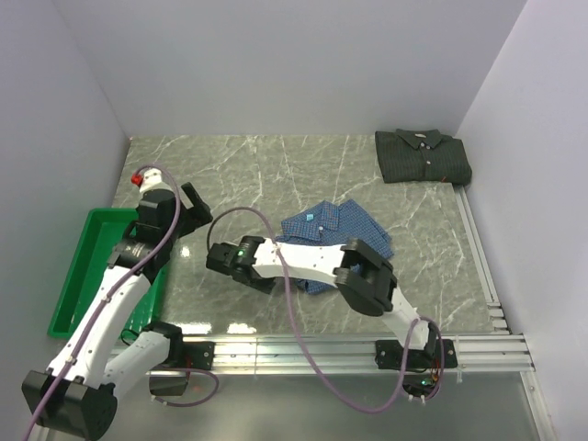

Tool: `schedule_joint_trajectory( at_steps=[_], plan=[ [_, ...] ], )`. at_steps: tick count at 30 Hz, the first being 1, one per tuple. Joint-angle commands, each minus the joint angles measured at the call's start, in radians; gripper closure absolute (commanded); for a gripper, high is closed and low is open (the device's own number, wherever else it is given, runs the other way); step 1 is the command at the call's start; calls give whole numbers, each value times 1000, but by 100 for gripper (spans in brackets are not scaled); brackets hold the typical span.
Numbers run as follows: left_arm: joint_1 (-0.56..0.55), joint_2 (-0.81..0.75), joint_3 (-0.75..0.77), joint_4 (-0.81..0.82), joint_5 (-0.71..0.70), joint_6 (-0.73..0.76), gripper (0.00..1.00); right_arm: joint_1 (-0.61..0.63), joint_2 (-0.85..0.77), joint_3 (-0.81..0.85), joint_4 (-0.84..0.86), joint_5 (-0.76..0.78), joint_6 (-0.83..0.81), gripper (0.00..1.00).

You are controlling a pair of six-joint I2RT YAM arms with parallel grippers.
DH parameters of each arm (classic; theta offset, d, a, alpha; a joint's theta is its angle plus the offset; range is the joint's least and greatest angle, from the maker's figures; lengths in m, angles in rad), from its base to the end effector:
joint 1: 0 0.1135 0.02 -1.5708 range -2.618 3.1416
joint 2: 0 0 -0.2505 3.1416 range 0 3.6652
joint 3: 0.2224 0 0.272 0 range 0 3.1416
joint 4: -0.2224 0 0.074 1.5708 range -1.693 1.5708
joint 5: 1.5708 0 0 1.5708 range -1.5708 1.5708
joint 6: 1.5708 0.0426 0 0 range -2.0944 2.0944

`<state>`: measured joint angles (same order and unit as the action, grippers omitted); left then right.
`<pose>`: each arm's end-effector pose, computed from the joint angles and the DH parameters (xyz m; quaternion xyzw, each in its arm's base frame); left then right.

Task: Fold and stack the long sleeve shirts
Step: Fold the shirt

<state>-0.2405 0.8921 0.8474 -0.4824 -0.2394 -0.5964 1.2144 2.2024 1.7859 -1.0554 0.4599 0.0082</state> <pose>0.2260 -0.0450 0.2985 -0.2109 0.8366 -0.1065 0.4943 0.1733 0.4113 0.1516 -0.5423 0.8073 -0.1588 0.1701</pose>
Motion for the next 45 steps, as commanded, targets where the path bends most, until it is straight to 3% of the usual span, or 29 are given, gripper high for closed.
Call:
schedule_joint_trajectory(
  at_steps=[1, 5, 10, 14, 23, 31, 35, 38, 41, 44, 45],
  plan=[
    [4, -28, 56, -41, -29, -52, 5, 8, -205, 6, 80, -83, 82, 39],
    [4, -35, 62, -64, 33, -91, 7, -53, -364, -136, 132, -93, 185, 46],
    [1, 4, 36, -16, 158, -138, 10, -160, -570, -406, 355, -210, 304, 66],
    [-11, 28, -5, 42, 213, -186, 11, -268, -699, -626, 549, -351, 406, 76],
    [-146, 131, -76, 149, 227, -261, 11, -296, -629, -871, 755, -500, 490, 76],
    [-278, 264, -73, 255, 221, -350, 11, -288, -607, -931, 802, -635, 489, 76],
    [-321, 353, -16, 300, 221, -390, 13, -288, -708, -910, 775, -621, 476, 76],
    [-353, 415, 31, 337, 207, -419, 18, -317, -830, -901, 715, -486, 492, 74],
    [-384, 491, 85, 379, 215, -444, 28, -432, -962, -933, 690, -411, 518, 71],
    [-411, 585, 126, 418, 232, -463, 39, -616, -1067, -996, 707, -424, 556, 59],
    [-422, 605, 131, 430, 230, -473, 52, -704, -1087, -1016, 725, -434, 567, 47]
  ],
)
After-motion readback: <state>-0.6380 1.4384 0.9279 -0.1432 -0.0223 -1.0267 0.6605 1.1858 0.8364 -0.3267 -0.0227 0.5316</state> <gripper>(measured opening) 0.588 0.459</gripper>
